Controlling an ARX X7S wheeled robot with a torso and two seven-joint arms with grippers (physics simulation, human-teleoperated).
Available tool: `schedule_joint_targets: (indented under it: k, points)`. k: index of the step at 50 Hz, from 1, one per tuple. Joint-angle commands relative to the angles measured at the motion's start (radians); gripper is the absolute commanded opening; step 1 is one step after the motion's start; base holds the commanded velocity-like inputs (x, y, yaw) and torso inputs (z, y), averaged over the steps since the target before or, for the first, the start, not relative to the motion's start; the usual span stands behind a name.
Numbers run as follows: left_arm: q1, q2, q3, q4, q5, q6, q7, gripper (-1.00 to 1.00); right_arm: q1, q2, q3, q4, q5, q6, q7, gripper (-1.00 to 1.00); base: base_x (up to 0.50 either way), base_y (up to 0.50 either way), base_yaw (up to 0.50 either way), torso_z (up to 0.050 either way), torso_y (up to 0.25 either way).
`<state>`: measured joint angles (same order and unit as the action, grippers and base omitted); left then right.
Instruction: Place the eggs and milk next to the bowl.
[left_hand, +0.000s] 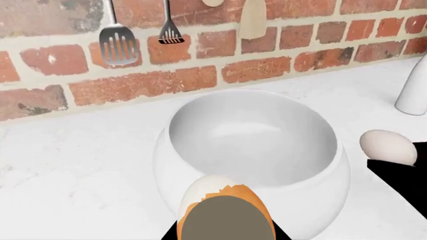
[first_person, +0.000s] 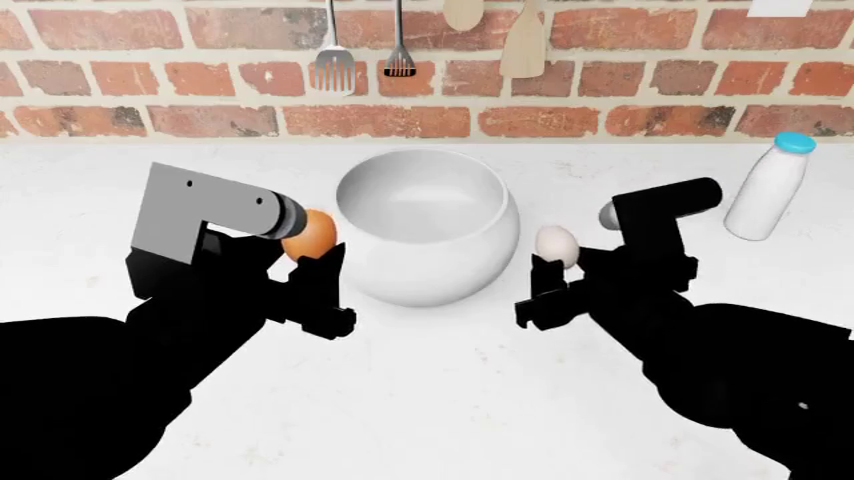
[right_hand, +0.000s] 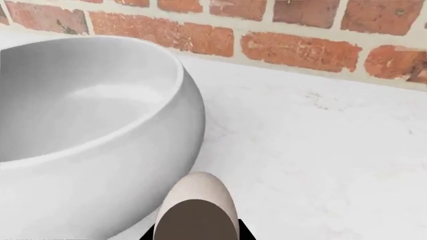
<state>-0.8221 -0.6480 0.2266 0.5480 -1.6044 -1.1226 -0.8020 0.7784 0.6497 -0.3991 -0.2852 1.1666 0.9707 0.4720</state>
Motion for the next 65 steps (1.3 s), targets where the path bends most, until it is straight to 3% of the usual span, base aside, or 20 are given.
schedule_joint_targets:
  k: [1,5,6,28,47,65]
  points:
    - [0.001,-0.003,0.003,-0.002,-0.006,0.010,-0.004,-1.00,-0.002,-0.011,-0.017,0.037,-0.027,-0.005,-0.028,-1.00,0.00,0.00,0.00,0.000,0.000]
    - [0.000,-0.003,0.005,-0.003,-0.006,0.011,-0.004,-1.00,-0.004,-0.011,-0.015,0.037,-0.022,-0.003,-0.021,-1.00,0.00,0.00,0.00,0.000,0.000]
    - [0.000,-0.003,0.006,-0.003,-0.006,0.012,-0.005,-1.00,-0.004,-0.011,-0.014,0.037,-0.021,-0.003,-0.020,1.00,0.00,0.00,0.00,0.000,0.000]
    - [-0.006,-0.006,0.013,-0.006,-0.015,0.021,-0.010,-1.00,-0.028,0.019,0.038,-0.067,0.054,0.011,0.067,1.00,0.00,0.00,0.00,0.000,0.000]
    - [-0.013,-0.012,0.020,-0.009,-0.033,0.027,-0.052,-1.00,-0.045,0.131,0.132,-0.343,0.299,0.095,0.338,1.00,0.00,0.00,0.00,0.000,0.000]
    - [-0.019,-0.022,0.031,-0.031,-0.029,0.030,-0.094,-1.00,-0.093,0.286,0.237,-0.549,0.534,0.050,0.613,1.00,0.00,0.00,0.00,0.000,0.000]
